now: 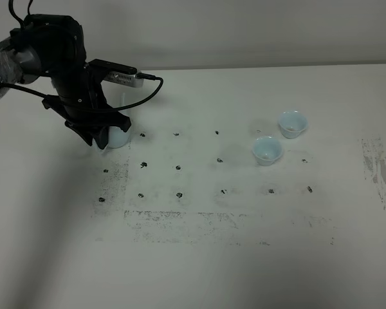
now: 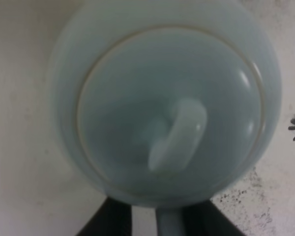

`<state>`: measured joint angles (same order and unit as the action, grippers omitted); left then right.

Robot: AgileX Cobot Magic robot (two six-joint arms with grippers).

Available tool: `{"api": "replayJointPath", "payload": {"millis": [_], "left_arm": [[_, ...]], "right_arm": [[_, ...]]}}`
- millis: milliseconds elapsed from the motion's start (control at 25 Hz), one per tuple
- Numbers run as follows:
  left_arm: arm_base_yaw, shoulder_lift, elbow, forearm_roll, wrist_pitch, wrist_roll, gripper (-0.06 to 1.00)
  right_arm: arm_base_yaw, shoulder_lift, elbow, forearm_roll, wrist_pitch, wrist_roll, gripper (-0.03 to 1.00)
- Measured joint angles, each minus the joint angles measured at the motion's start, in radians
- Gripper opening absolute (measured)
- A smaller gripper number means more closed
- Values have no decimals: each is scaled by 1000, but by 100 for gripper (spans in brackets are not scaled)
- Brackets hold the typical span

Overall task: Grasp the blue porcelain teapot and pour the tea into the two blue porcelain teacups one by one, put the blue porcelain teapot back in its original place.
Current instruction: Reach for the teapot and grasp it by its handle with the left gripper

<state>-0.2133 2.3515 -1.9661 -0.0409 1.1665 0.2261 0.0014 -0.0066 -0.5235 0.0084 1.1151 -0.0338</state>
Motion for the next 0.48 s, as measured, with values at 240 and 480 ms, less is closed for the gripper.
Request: {"api": "replayJointPath", "payload": {"millis": [240, 480], "left_arm": [[0, 0, 0, 0, 1, -8, 1], [0, 0, 0, 0, 0, -9, 1]], "right_arm": [[0, 0, 0, 0, 0, 0, 49], [0, 0, 0, 0, 0, 0, 49]]}}
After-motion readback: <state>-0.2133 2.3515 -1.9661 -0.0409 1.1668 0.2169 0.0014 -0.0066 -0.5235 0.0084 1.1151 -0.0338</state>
